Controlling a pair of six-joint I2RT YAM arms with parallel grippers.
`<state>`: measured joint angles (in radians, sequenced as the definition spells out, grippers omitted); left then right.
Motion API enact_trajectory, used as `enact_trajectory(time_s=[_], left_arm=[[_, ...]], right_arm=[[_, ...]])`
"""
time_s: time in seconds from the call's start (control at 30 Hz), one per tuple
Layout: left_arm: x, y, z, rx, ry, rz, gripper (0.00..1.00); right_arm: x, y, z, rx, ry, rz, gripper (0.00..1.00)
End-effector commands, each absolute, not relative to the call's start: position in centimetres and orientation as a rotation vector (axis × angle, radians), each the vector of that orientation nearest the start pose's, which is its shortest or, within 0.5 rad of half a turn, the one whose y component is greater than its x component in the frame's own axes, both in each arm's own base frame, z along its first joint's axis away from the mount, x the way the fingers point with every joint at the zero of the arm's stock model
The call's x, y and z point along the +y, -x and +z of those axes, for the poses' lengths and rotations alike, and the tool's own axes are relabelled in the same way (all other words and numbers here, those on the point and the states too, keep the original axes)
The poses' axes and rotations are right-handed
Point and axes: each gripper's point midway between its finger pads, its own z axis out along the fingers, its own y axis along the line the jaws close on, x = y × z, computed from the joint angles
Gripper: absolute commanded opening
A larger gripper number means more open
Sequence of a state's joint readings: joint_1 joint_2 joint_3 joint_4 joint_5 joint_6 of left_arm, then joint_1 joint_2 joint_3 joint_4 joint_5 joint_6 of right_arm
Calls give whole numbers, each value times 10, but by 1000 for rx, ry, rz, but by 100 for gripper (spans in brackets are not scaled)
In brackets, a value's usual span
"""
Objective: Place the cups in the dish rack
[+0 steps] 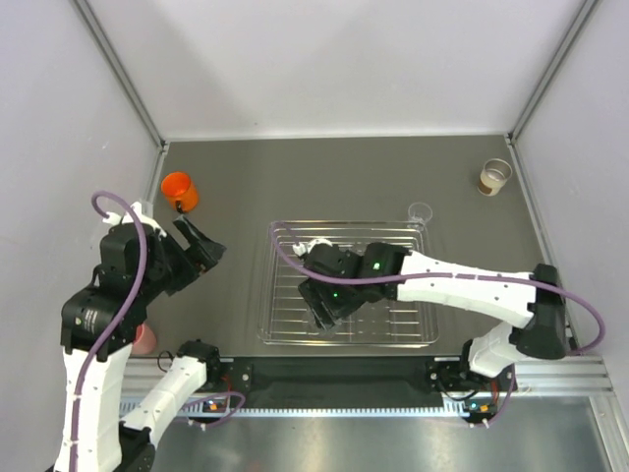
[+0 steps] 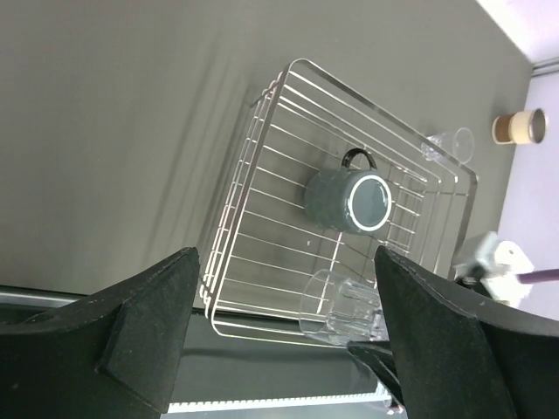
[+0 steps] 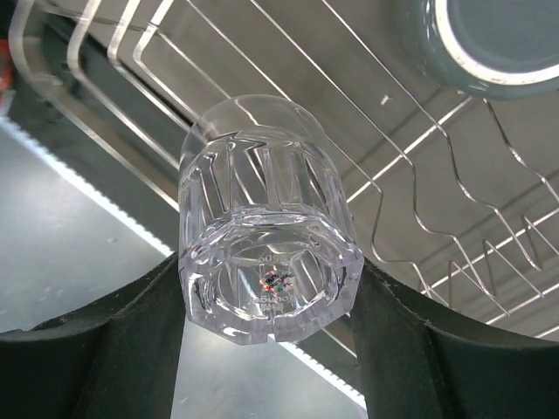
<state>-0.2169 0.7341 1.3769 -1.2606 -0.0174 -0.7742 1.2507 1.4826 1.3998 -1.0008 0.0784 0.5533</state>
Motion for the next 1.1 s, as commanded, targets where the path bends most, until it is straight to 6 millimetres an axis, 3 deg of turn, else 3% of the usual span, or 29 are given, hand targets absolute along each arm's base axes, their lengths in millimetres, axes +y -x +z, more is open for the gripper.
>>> enact_trajectory(time_s=[0.0, 0.17, 0.27, 0.4, 0.57, 0.7, 0.73, 0.83, 0.9, 1.0, 1.07], left_arm=[[-62, -163, 310, 2204, 560, -492, 86], [-75, -166, 304, 2324, 460, -512, 84], [-71, -168, 304, 2352, 395, -458, 84], [-55, -172, 307, 2328, 401, -346, 84], [-54, -174, 302, 2330, 448, -337, 84], [-52, -175, 296, 2339, 503, -325, 84], [-50, -175, 296, 2341, 522, -308, 84], [-46, -175, 296, 2345, 579, -288, 84], [-41, -176, 293, 2342, 634, -250, 83], [-22, -173, 290, 2334, 725, -115, 82], [-15, -169, 290, 2343, 740, -65, 82]], right_arm=[[319, -102, 169, 2576, 876, 332, 0], [333, -114, 159, 2586, 818, 255, 0], [337, -116, 141, 2627, 840, 160, 0], [324, -118, 127, 2655, 842, 31, 0], [309, -119, 123, 2650, 883, -44, 5], [308, -111, 117, 2655, 948, 7, 22], [308, -110, 116, 2653, 964, 17, 35], [310, -108, 121, 2629, 995, 76, 60], [311, -110, 130, 2600, 1015, 101, 71], [313, -116, 153, 2534, 1009, 144, 95], [312, -121, 171, 2487, 986, 196, 100]])
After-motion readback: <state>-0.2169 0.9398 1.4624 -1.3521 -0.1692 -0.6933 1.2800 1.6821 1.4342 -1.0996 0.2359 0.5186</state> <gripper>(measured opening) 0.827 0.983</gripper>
